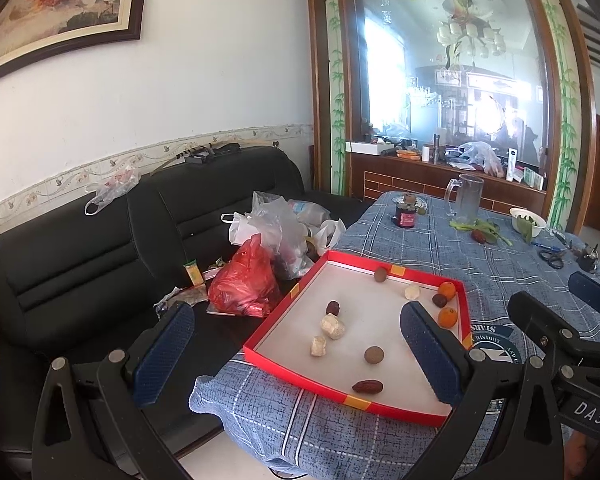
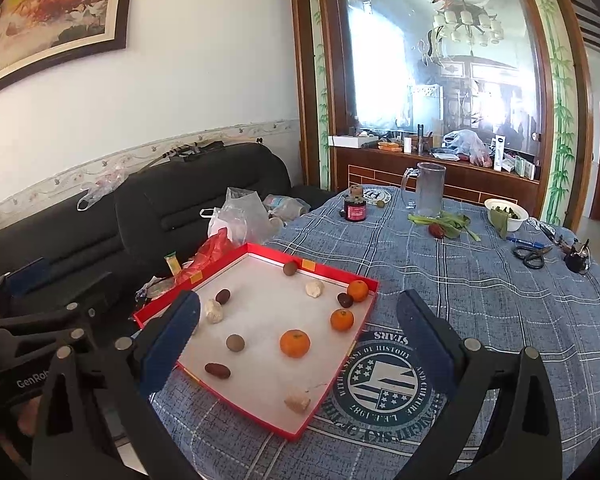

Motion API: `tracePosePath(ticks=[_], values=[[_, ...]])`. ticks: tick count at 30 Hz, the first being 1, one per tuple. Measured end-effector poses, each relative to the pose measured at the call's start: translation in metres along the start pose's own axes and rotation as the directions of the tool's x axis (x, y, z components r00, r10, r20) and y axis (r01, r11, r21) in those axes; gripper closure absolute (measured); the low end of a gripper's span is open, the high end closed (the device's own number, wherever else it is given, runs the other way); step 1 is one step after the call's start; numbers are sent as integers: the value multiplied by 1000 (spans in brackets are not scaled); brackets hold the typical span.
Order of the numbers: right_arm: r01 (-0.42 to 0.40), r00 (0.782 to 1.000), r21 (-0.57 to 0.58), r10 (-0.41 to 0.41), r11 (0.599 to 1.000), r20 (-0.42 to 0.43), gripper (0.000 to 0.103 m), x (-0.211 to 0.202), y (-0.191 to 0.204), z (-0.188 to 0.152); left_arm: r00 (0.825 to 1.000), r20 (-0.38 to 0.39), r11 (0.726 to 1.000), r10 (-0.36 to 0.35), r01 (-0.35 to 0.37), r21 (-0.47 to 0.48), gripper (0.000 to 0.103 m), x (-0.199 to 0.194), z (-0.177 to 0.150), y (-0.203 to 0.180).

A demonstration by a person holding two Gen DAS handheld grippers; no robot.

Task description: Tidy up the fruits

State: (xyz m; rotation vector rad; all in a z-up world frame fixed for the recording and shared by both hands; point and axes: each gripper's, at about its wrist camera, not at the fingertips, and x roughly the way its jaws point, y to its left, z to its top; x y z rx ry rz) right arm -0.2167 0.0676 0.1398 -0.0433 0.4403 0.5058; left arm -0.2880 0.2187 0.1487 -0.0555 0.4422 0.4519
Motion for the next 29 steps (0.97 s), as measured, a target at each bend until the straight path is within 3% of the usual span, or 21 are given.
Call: tracePosePath(ticks=[22, 29], values=[[-10, 1000, 13, 10, 1000, -9, 4, 41, 10, 27, 1000, -26, 1000, -1, 1, 20, 0, 34, 23, 13], [-25, 999, 68, 28, 997, -38, 4, 55, -10, 26, 999, -34, 998, -4, 6, 60, 0, 47, 24, -3]])
